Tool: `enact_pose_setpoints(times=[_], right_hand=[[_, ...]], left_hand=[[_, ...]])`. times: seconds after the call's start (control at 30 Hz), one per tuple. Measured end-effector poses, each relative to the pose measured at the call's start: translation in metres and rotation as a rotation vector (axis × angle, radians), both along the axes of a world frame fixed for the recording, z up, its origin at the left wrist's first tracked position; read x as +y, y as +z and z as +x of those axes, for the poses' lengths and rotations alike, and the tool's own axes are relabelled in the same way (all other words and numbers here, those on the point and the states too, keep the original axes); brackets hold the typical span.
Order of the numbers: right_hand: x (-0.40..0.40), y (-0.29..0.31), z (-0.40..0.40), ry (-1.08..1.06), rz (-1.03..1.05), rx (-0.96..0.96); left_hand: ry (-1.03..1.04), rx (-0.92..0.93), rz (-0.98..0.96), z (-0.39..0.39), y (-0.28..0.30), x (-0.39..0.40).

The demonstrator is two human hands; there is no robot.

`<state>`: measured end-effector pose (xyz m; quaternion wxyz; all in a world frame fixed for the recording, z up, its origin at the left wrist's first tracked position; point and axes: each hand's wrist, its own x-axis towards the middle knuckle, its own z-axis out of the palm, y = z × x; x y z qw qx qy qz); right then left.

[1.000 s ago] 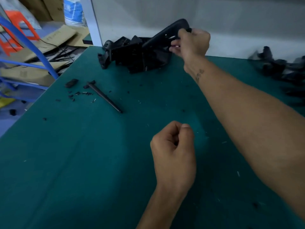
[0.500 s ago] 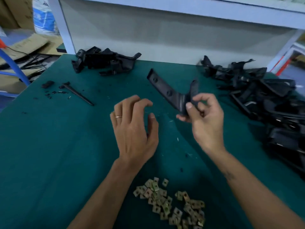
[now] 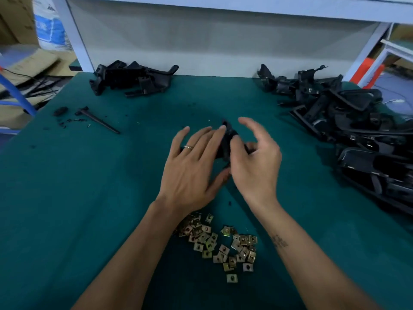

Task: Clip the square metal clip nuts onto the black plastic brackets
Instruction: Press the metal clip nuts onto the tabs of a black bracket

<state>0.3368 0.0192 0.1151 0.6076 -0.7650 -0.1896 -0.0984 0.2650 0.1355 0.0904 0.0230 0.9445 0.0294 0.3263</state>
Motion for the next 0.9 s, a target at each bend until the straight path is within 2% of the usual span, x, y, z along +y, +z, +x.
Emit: enact_pose_setpoints(times=[0.13, 0.27, 0.37, 0.47, 0.6, 0.67, 0.7, 0.83, 0.9], right_hand=[[0.011, 0.020, -0.003, 0.139, -0.043, -0.015], [0.005, 0.019, 0.003, 0.505, -0.016, -0.033], [-0.003, 0.005, 0.012, 0.653, -0.121, -0.104], [0.001, -0.007, 0.011, 0.601, -0.162, -0.287], [0.013, -0.011, 0.008, 0.379, -0.059, -0.428], [0.016, -0.010, 0.009, 0.376, 0.035, -0.299], [0.016, -0.011, 0.011, 0.400, 0.079, -0.197], [0.010, -0.023, 0.019, 0.502, 0.099, 0.115], [0.009, -0.031, 0.020, 0.542, 0.085, 0.203]], left_hand=[[0.008, -0.186, -0.086, 0.002, -0.002, 0.001], [0.128, -0.386, -0.179, -0.004, 0.002, 0.014], [0.229, -0.456, -0.333, -0.007, 0.009, 0.024], [0.285, -0.373, -0.480, -0.010, 0.014, 0.033], [0.141, -0.282, -0.441, -0.013, 0.020, 0.031], [0.097, -0.210, -0.439, -0.012, 0.024, 0.032], [0.070, -0.149, -0.507, -0.012, 0.025, 0.034], [-0.080, 0.166, -1.145, -0.011, 0.028, 0.047], [-0.183, 0.255, -1.308, -0.010, 0.024, 0.051]])
